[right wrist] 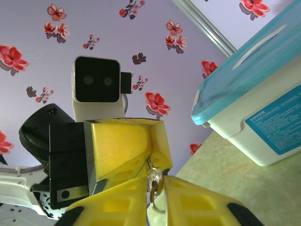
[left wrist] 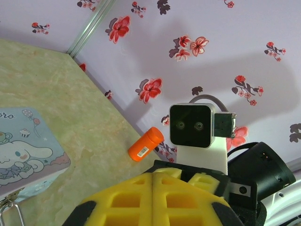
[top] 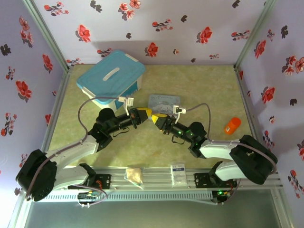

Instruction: Unlock a padlock with a key

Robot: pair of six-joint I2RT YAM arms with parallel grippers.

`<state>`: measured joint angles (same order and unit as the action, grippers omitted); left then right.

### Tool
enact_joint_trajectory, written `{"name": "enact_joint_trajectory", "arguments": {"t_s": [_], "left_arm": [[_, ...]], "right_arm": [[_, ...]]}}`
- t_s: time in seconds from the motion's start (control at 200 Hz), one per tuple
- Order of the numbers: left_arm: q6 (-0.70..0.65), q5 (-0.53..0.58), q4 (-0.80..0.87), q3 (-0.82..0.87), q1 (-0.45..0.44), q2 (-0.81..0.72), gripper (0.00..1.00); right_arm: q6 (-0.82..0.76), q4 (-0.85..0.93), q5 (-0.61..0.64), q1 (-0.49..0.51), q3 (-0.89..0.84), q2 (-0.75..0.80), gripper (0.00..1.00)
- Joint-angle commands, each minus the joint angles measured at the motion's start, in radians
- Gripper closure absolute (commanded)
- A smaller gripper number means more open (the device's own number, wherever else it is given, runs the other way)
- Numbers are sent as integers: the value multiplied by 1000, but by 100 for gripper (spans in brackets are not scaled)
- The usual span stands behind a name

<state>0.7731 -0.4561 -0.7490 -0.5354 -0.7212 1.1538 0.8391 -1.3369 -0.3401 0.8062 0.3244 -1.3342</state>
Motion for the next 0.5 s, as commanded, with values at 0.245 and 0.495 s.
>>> {"name": "enact_joint_trajectory", "arguments": {"t_s": [0.245, 0.495], "left_arm": [[12, -7, -56, 34, 8, 1, 100], [14, -7, -62, 40, 8, 4, 100]], "right_arm": [[-6, -48, -15, 10, 35, -28, 87], [-6, -49, -22, 19, 49, -44, 95]]}}
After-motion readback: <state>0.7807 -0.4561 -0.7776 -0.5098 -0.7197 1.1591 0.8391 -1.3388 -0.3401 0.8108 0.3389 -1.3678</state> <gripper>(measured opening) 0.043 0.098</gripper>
